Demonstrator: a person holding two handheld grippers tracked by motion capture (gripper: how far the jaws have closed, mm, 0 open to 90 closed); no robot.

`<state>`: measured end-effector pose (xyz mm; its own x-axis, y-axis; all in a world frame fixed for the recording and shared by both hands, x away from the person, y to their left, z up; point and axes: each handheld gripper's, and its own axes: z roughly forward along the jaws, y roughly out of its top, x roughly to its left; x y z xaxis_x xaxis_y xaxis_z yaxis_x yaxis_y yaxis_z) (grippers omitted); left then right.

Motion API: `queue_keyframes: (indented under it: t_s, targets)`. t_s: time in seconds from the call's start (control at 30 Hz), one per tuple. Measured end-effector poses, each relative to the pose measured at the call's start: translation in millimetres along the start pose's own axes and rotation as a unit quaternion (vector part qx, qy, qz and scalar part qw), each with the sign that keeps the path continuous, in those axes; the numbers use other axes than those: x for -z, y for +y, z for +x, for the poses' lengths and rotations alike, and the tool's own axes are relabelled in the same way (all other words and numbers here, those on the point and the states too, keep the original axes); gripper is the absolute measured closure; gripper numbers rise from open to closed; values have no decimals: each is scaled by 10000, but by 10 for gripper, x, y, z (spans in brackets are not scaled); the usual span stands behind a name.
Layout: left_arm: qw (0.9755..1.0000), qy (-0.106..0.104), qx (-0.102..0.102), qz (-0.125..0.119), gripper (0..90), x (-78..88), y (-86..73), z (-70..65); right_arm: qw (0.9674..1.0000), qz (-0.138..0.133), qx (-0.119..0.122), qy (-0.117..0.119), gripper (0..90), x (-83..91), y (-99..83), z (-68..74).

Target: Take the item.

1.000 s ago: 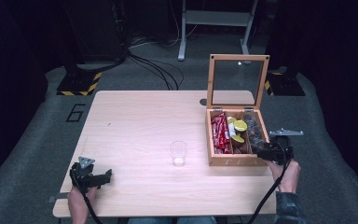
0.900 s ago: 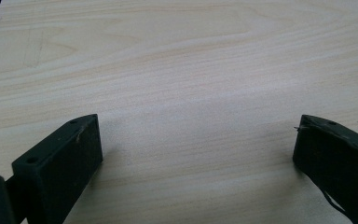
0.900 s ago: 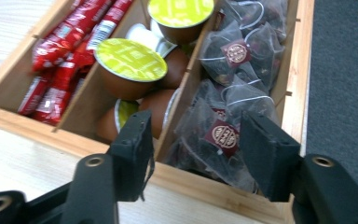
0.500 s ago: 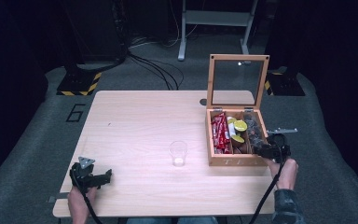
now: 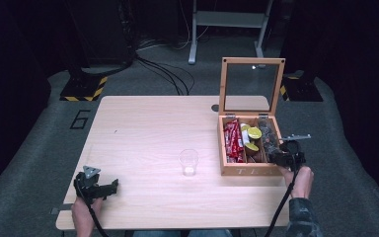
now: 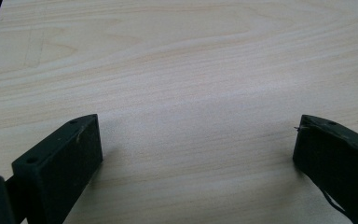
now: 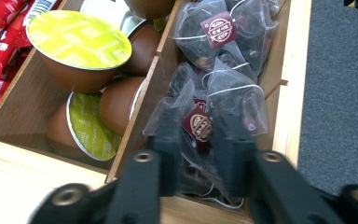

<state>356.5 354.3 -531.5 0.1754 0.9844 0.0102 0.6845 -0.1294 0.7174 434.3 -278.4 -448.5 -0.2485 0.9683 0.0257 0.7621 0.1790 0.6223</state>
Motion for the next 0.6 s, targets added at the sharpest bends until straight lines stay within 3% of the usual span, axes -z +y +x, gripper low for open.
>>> queue_keyframes:
  t_s: [0.33,0.37,0.6]
  targets:
    - [10000,-4,-6,12,10,1,1,3,9998,-207,19,-69,890,63,-36,13]
    - [10000,1,-25,-15,10,-3,2,7,9998,-166,-52,-73,891,77,-35,29]
    - [10000,2,-1,5,10,1,0,1,9994,-313,44,-128,900,136,-30,41]
